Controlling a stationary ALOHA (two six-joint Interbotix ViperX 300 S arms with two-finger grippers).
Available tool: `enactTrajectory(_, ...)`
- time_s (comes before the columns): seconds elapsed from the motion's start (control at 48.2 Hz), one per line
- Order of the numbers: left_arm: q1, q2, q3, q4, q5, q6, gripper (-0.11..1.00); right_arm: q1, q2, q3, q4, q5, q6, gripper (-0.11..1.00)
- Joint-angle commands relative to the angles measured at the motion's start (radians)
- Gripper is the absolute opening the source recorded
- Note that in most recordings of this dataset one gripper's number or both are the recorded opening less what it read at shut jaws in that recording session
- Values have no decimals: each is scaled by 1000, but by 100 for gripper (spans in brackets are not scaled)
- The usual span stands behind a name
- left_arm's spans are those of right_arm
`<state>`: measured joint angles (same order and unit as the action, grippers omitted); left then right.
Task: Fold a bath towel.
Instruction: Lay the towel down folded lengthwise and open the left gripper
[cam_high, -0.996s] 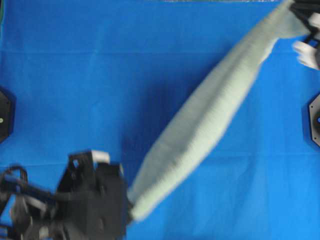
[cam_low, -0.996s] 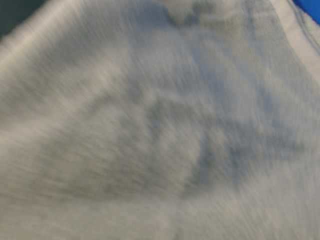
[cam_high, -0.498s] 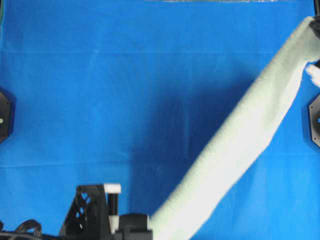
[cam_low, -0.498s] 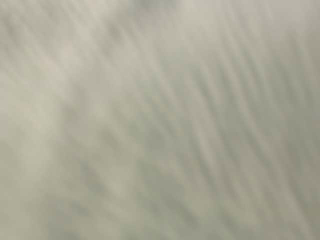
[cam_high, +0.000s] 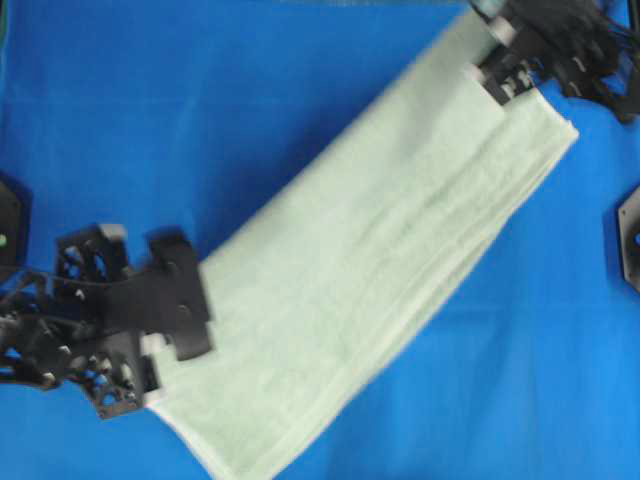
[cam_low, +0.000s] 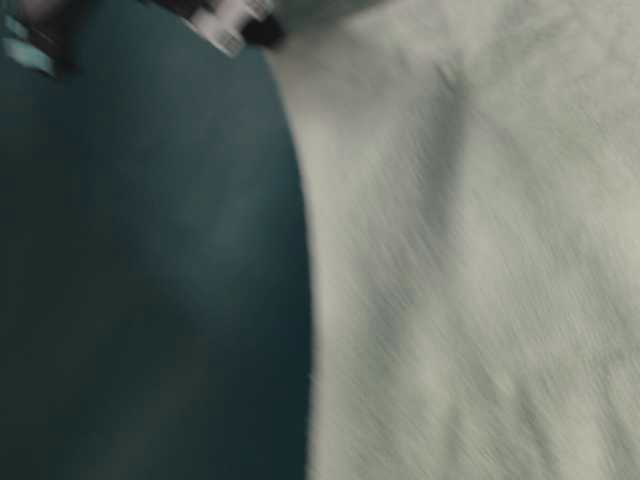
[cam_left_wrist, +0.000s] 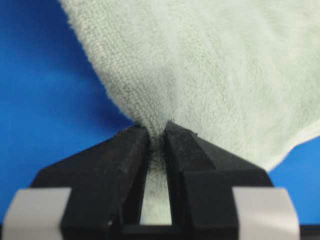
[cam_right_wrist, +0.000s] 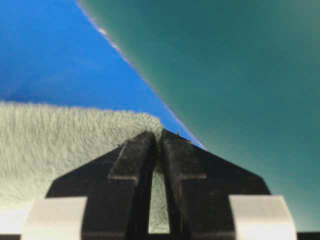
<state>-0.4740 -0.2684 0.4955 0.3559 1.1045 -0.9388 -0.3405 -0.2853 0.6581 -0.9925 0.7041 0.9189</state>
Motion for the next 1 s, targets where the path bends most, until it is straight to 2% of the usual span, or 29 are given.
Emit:
enactTrajectory(0.0,25,-98,127,2,-86,-46,9,-80,81,-43,-3,-129,-5,8)
enactTrajectory(0.104,66,-183,275,0,-224,-95,9,-127,176,-69,-5,-215,-8,8)
enactTrajectory(0.208,104,-230,367,0,-305,-98,9,-150,247,-95,-5,-255,-9,8)
enactTrajectory(0.332,155,-244,442,0,-331,-91,9,-167,298,-129,-6,-270,-11,8)
enactTrajectory(0.477,196,-244,483,0,-337,-80,9,-181,314,-144,-9,-272,-11,9)
enactTrajectory(0.54,210,-249,492,2,-339,-80,11,-183,314,-147,-14,-272,-12,23)
enactTrajectory(0.644,215,-259,502,2,-331,-81,40,-183,311,-147,-29,-265,-15,56)
enactTrajectory(0.706,216,-273,506,2,-327,-81,60,-183,302,-143,-29,-249,-26,67)
enactTrajectory(0.768,218,-285,514,2,-319,-83,76,-176,278,-137,-17,-210,-44,67)
enactTrajectory(0.83,219,-301,520,2,-307,-84,86,-166,247,-127,17,-160,-58,63)
enactTrajectory(0.976,219,-345,537,0,-293,-89,85,-147,164,-84,155,-38,-141,64)
